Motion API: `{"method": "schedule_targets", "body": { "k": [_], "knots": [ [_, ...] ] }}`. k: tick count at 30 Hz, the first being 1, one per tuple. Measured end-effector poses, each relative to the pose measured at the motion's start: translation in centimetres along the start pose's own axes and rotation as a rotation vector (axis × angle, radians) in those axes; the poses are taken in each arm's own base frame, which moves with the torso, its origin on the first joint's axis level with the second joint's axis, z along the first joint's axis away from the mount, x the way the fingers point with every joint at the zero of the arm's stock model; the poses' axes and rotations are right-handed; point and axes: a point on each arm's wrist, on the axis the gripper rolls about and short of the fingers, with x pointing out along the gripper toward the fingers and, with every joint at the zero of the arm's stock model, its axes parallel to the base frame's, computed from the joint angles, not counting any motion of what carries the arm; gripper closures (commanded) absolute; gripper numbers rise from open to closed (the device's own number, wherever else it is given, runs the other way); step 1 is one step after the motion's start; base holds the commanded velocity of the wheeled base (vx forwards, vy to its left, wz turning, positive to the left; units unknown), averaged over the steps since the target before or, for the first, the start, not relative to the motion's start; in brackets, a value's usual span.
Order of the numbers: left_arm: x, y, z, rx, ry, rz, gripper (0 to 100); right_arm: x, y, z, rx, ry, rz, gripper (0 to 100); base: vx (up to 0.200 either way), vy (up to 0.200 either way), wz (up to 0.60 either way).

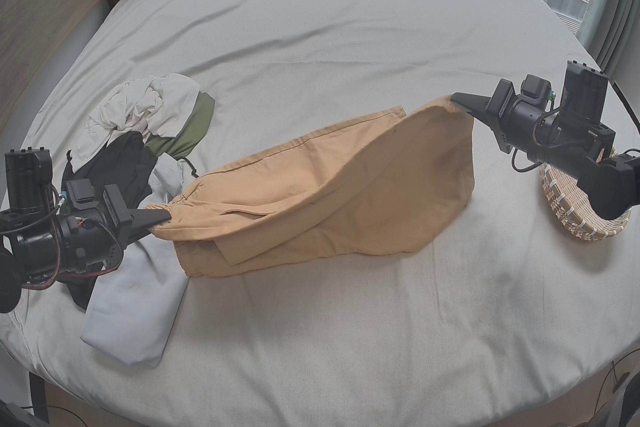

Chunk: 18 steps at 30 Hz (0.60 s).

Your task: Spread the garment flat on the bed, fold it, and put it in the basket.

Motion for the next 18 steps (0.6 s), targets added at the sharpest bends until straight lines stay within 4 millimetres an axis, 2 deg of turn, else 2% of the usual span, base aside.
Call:
{"method": "schedule_targets", "body": {
  "k": [12,13,14,18],
  "knots": [
    [2.3,1.5,0.8,-0.004,-0.021,0.010,100,2.0,-1.6,-0.2,-0.020,-0.052,0.031,100,0.000,0.000,0.00],
    [2.4,1.6,0.8,-0.005,-0.024,0.012,0,2.1,-1.7,-0.2,-0.023,-0.058,0.033,100,0.000,0.000,0.00],
    [2.6,1.8,0.9,-0.006,-0.030,0.017,0,2.2,-1.9,-0.2,-0.024,-0.062,0.033,0,0.000,0.000,0.00],
    [3.1,2.4,1.2,-0.014,-0.046,0.034,0,2.7,-2.3,-0.1,-0.026,-0.073,0.030,0,0.000,0.000,0.00]
  ]
}}
